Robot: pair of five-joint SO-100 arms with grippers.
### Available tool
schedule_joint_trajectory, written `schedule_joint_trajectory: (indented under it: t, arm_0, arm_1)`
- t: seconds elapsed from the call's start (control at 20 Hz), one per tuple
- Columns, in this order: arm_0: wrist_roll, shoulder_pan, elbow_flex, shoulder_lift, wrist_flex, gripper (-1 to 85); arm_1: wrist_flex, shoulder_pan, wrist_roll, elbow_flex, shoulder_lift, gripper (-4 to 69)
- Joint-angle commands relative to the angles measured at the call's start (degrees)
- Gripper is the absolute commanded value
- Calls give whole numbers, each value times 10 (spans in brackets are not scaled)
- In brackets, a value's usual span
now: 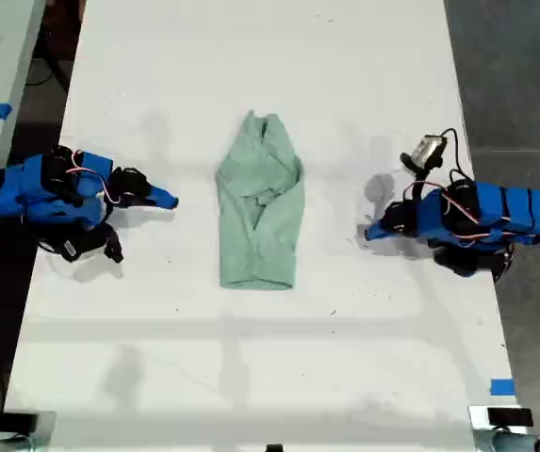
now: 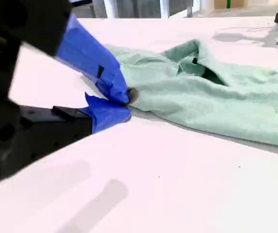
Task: Fold t shirt
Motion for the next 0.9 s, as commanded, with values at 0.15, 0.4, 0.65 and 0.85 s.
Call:
schedule_joint_trajectory:
  t: [0.15, 0.4, 0.65, 0.85]
  arm_0:
    - [-7, 6, 2, 4, 1, -1]
    - [-7, 6, 2, 4, 1, -1]
    - [-126, 32, -6, 4, 5, -1]
    - [-237, 93, -160, -229, -13, 0]
  arm_1:
    - [4, -8, 13, 27, 8, -4]
    - [4, -8, 13, 27, 8, -4]
    - [-36, -10, 111, 18, 0, -4]
    - [-13, -40, 159, -192, -272, -4]
